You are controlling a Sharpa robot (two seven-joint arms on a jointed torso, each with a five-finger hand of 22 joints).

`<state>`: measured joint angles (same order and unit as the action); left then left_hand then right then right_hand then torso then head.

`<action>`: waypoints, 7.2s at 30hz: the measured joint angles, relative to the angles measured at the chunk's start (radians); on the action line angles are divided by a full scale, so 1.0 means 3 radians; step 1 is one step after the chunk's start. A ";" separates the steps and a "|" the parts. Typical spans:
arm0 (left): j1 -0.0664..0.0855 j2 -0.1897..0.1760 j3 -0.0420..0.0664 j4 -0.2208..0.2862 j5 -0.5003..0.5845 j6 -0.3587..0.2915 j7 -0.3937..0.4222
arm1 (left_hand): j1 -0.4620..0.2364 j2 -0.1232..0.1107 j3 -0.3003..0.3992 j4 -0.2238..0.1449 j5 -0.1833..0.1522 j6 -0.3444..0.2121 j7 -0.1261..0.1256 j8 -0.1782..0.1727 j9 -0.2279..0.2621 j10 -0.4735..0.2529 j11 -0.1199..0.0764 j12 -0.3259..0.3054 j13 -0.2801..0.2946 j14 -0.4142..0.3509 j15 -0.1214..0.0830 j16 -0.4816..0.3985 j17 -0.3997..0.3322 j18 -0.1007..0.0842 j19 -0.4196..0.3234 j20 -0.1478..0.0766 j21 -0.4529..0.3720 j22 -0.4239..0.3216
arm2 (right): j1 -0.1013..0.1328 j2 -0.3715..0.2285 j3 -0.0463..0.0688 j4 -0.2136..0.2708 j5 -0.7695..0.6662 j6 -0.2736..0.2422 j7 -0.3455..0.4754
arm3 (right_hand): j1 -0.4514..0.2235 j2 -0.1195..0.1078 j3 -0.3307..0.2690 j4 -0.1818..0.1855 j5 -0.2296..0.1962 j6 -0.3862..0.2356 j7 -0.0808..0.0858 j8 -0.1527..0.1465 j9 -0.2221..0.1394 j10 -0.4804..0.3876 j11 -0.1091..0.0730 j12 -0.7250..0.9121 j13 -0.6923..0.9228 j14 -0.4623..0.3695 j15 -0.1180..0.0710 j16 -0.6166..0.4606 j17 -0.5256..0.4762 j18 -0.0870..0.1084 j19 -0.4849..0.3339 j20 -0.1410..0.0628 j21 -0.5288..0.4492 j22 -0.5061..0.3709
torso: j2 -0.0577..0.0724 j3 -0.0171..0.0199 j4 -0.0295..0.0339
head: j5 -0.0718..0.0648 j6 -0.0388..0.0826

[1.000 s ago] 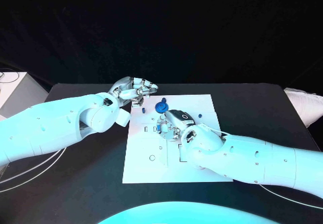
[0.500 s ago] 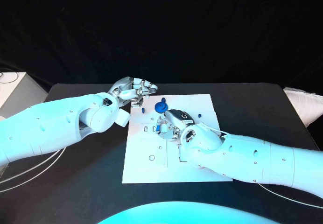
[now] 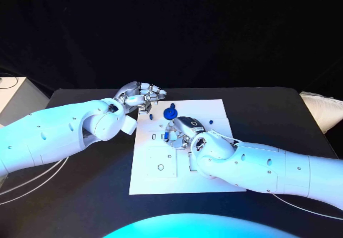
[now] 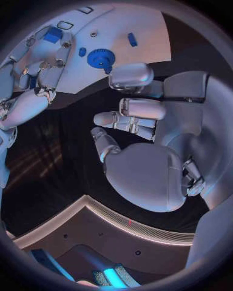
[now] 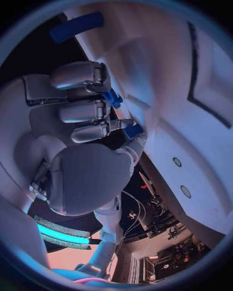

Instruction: Assemble the parts on the task board

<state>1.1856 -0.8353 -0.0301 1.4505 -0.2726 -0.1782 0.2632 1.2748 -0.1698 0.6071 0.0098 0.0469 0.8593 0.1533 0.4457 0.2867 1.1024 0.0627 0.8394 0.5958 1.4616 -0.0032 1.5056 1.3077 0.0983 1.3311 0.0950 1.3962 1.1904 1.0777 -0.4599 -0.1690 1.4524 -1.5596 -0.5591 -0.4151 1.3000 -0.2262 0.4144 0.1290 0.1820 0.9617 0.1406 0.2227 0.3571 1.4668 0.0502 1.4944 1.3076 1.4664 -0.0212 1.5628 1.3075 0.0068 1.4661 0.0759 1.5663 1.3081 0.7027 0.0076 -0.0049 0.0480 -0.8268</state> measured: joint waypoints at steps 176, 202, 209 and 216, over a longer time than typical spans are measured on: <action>0.0153 0.0422 -0.0137 -0.0036 -0.2064 0.0852 -0.2586 | -0.1014 0.0021 0.0556 0.0380 0.1438 -0.0021 -0.0274 0.1095 0.1623 0.0641 -0.0327 0.0846 0.0826 0.0006 -0.0270 0.0151 -0.0001 -0.0102 0.0347 -0.0240 0.0277 0.0393 | 0.0783 -0.1394 0.0049 0.0297 0.2198 0.0001 0.0931 | 0.0373 0.0153 -0.0713 0.0526 0.0271 -0.0258 0.0119 -0.0189 -0.0294 -0.0342 0.0135 -0.0433 0.0001 0.0000 0.0095 -0.0091 0.0002 0.0053 0.0000 0.0118 -0.0568 -0.0002 | -0.0183 0.0084 -0.0027 | 0.0144 -0.0153; -0.0083 0.0418 -0.0204 0.0037 -0.2604 0.0139 -0.2583 | -0.1057 0.0005 0.0547 0.0371 0.1463 0.0039 -0.0310 0.1110 0.1601 0.0687 -0.0339 0.0879 0.0876 0.0018 -0.0281 0.0165 -0.0001 -0.0102 0.0375 -0.0244 0.0286 0.0392 | 0.0777 -0.1396 0.0040 0.0260 0.2196 0.0036 0.0926 | 0.0373 0.0153 -0.0713 0.0526 0.0292 -0.0258 0.0119 -0.0176 -0.0294 -0.0341 0.0135 -0.0433 0.0000 0.0000 0.0095 -0.0091 0.0001 0.0053 0.0000 0.0118 -0.0568 0.0000 | -0.0248 0.0124 0.0014 | 0.0148 -0.0153; -0.0133 0.0422 -0.0207 0.0035 -0.2642 0.0086 -0.2581 | -0.1062 0.0010 0.0547 0.0371 0.1463 0.0039 -0.0310 0.1110 0.1601 0.0687 -0.0339 0.0891 0.0881 0.0018 -0.0281 0.0165 -0.0001 -0.0102 0.0375 -0.0244 0.0299 0.0392 | 0.0777 -0.1393 0.0040 0.0258 0.2196 0.0049 0.0926 | 0.0373 0.0153 -0.0713 0.0526 0.0292 -0.0258 0.0119 -0.0176 -0.0294 -0.0341 0.0135 -0.0433 0.0000 0.0000 0.0095 -0.0091 0.0001 0.0053 0.0000 0.0118 -0.0568 0.0000 | -0.0243 0.0119 0.0014 | 0.0137 -0.0153; -0.0158 0.0442 -0.0207 0.0023 -0.2664 0.0078 -0.2580 | -0.1070 0.0018 0.0547 0.0371 0.1463 0.0039 -0.0310 0.1109 0.1593 0.0687 -0.0339 0.0891 0.0855 0.0018 -0.0281 0.0165 -0.0001 -0.0102 0.0387 -0.0256 0.0299 0.0391 | 0.0777 -0.1391 0.0039 0.0258 0.2195 0.0059 0.0923 | 0.0373 0.0153 -0.0713 0.0526 0.0292 -0.0258 0.0119 -0.0176 -0.0294 -0.0341 0.0135 -0.0433 0.0000 0.0000 0.0095 -0.0091 0.0001 0.0053 0.0000 0.0118 -0.0568 0.0000 | -0.0236 0.0116 0.0012 | 0.0124 -0.0153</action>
<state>1.1381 -0.7026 -0.0922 1.4574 -1.0718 -0.1547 -0.5108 0.9538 -0.1644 0.7711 0.1211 0.4857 0.8711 0.0603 0.7786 0.7646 1.3085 -0.0390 1.1066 0.8523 1.4669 -0.0876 1.5550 1.3073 0.0678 1.4472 0.0182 1.4859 1.3078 1.3109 -0.8773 -0.1573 1.5299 -0.9010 -0.5414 -0.1381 1.4120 -0.1803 0.2004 0.2868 0.2695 0.8844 0.1763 0.1699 0.2690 1.3645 0.0907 1.3645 1.3076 1.4665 0.0071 1.5356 1.3076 0.0227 1.4661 0.1112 1.3959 1.3080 0.6319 0.0424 -0.0012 0.0851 -0.8728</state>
